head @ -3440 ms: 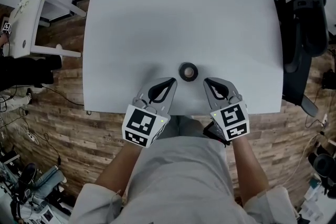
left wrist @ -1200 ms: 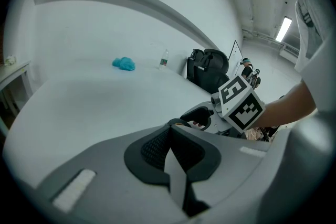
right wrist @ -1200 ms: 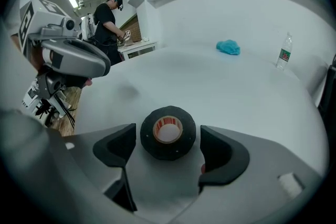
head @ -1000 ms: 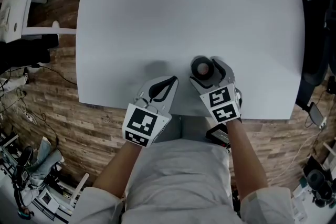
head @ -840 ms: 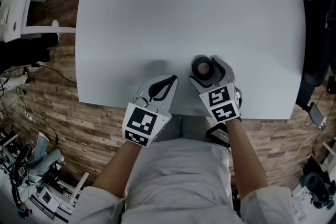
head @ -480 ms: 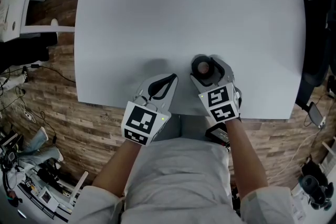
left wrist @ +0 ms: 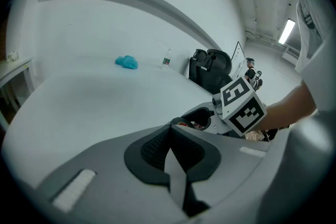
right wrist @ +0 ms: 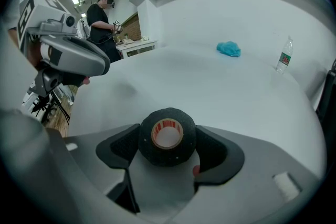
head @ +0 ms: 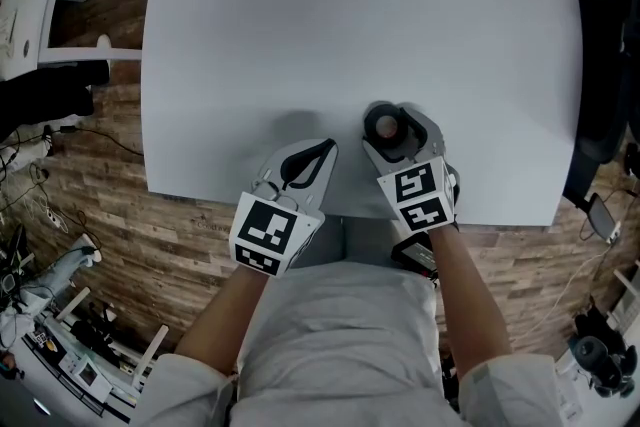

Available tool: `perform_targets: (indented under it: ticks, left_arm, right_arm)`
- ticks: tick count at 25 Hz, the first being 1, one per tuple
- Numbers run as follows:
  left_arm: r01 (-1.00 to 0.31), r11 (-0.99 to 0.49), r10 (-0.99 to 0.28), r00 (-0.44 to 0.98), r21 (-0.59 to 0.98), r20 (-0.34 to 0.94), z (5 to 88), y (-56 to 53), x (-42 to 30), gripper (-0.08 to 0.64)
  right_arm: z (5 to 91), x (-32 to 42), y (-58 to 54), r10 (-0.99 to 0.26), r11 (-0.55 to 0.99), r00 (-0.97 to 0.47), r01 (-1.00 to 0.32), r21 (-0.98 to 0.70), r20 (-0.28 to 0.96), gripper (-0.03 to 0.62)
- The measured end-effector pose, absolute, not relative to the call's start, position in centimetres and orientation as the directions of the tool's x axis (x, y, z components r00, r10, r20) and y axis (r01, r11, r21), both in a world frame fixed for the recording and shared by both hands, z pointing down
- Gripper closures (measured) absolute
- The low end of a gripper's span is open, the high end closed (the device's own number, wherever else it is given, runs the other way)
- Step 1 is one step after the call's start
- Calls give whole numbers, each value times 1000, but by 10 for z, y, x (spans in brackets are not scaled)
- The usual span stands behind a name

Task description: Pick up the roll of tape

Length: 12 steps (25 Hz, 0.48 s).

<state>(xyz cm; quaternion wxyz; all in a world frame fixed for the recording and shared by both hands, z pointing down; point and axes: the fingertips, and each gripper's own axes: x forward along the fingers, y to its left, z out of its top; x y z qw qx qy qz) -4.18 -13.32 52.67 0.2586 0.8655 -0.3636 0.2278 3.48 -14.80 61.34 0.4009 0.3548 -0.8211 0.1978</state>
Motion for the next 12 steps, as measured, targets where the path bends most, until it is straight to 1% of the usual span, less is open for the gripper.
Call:
perform_targets:
  ticks: [7,12]
  left_arm:
    - [-746,-605,-514,633,279,579,525,-132,-42,541]
    - [-746,-607,-516,632,274,578,521,-131,-40,541]
  right_arm:
    - [614,31,-150,-425,652,-448,-754,-77,787,255]
    - [610,36,-149,-428,650,-443,-756,-72,787,255]
